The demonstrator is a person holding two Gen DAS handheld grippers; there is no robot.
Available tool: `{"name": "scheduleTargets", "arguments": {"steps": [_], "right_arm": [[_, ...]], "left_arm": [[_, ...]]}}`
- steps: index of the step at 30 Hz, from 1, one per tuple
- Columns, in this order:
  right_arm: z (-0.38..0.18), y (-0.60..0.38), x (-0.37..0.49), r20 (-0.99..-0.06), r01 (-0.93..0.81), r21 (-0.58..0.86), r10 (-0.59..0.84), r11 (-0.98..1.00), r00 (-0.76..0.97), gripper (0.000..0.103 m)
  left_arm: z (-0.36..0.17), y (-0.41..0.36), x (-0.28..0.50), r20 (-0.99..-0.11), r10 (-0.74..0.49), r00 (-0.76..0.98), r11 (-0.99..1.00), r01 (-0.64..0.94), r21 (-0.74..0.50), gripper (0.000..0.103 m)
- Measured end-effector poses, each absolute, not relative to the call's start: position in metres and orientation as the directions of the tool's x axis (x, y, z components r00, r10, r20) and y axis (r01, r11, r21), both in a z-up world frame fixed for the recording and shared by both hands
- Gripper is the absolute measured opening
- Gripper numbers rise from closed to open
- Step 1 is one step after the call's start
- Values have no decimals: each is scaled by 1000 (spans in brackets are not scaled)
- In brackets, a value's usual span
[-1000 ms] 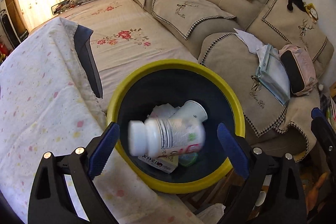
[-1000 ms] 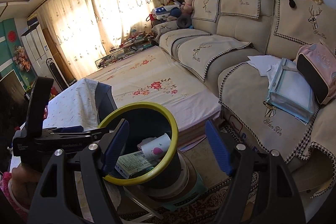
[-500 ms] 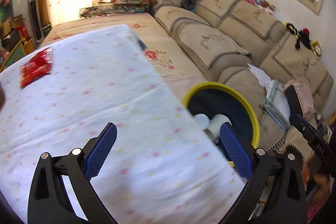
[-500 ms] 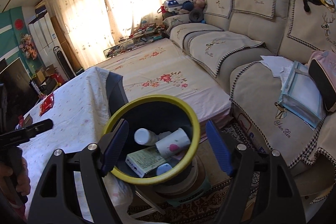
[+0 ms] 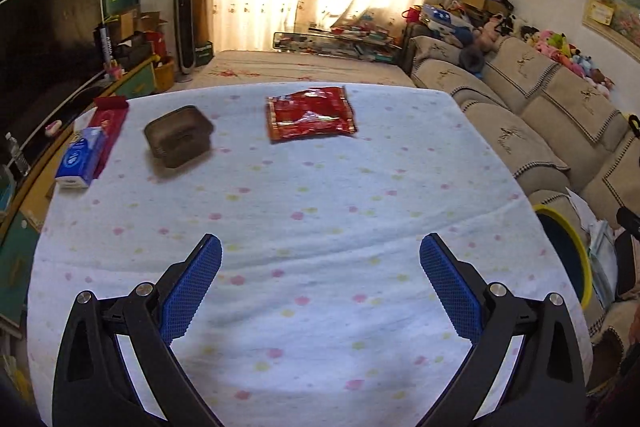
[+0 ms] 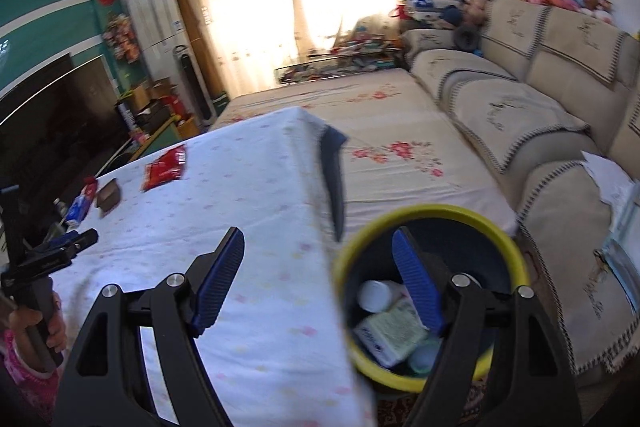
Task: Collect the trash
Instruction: 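Move the right gripper over the red snack wrapper, then grasp the red snack wrapper with the right gripper and lift it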
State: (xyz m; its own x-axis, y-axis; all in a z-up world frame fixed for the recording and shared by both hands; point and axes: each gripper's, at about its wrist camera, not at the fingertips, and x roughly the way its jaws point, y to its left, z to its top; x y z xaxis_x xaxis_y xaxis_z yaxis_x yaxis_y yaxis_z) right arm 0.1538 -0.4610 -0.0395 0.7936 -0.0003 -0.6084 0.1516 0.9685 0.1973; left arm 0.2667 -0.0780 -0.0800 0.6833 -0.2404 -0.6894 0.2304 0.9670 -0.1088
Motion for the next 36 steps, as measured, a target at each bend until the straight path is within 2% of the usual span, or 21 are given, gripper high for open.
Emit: {"name": "scheduleTargets", "arguments": {"steps": [9,14,18,23,36], "right_arm": [[-26,-344,278,-618,-120,194,216,974,756,78],[-40,-302,345,-659,-186,223,288,957,695,78],[-54,-273,389,-691,-210,190,282,959,665,79],[-69,-246,436,-720,-233,136,257,963,644,90],[-112,-211,508,-845,-138,41,108,990,524,91]], "left_arm": [[-99,-29,271,-689,-179,702,984,141,-112,98],[-106,-25,275,-707,-178,684,984,122,-130,98],[-110,-22,278,-723,-204,660,978,112,-174,98],[-113,-21,280,-731,-208,650,977,102,-187,98],[-120,-23,286,-743,-229,629,973,115,-202,98]]}}
